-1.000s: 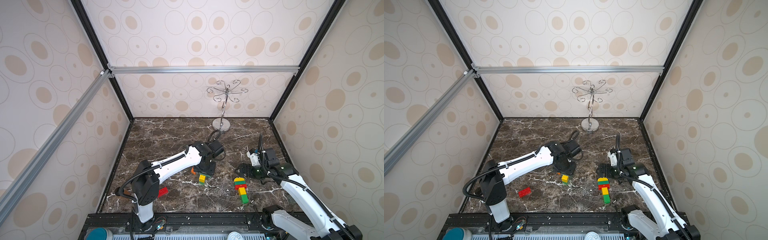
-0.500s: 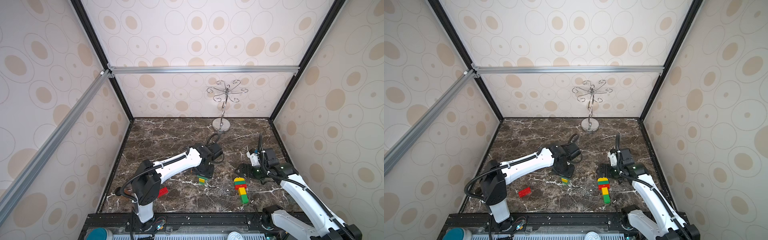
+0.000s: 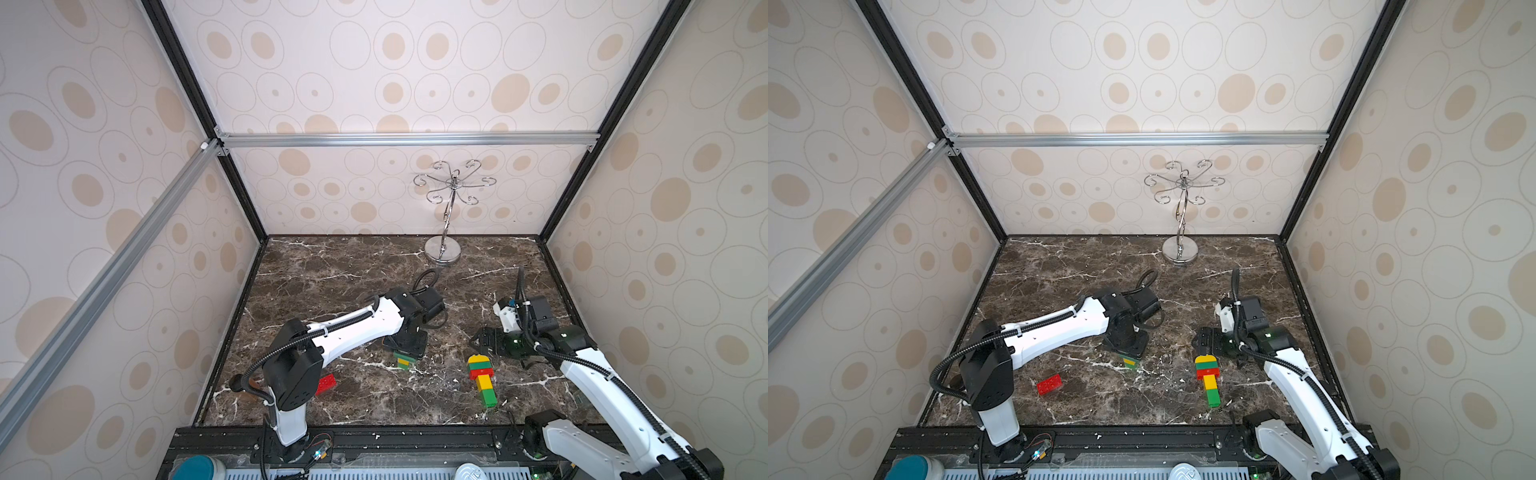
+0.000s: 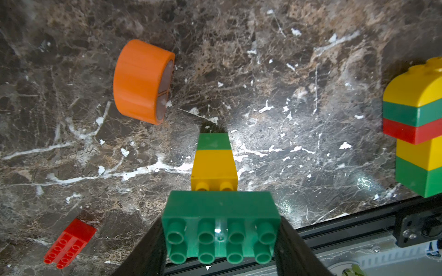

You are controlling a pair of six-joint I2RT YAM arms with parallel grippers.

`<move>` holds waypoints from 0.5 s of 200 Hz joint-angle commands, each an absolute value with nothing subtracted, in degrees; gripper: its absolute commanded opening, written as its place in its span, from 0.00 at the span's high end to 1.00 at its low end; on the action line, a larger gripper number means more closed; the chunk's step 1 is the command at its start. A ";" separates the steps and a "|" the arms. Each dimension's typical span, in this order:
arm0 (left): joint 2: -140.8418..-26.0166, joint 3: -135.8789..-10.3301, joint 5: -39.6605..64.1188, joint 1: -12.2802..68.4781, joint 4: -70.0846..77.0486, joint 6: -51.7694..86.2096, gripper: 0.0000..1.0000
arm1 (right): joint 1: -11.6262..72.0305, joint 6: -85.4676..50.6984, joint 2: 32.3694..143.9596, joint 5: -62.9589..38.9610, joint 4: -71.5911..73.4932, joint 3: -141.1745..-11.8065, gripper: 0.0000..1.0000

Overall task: Assemble an ice cream with lego
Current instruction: Assemble the lego brick with the lego brick.

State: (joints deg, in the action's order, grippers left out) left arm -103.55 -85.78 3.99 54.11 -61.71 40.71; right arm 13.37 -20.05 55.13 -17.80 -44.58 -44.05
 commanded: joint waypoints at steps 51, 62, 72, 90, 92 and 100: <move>-103.92 -87.19 4.13 54.06 -62.27 39.22 0.74 | 12.92 -19.42 55.37 -17.28 -45.60 -44.03 0.02; -104.18 -87.50 4.28 54.14 -62.71 38.99 0.74 | 12.92 -19.42 55.46 -17.31 -45.49 -44.03 0.01; -104.33 -87.54 4.72 54.07 -62.77 39.02 0.74 | 12.92 -19.40 55.59 -17.31 -45.44 -43.94 0.02; -104.51 -87.43 5.14 54.10 -62.76 38.66 0.75 | 12.92 -19.27 55.81 -17.49 -45.77 -44.20 0.01; -104.55 -87.38 5.06 54.09 -62.87 38.67 0.74 | 12.90 -19.25 55.81 -17.47 -45.78 -44.21 0.01; -104.81 -87.62 4.68 54.05 -63.39 38.39 0.74 | 12.92 -19.25 55.81 -17.49 -45.79 -44.21 0.02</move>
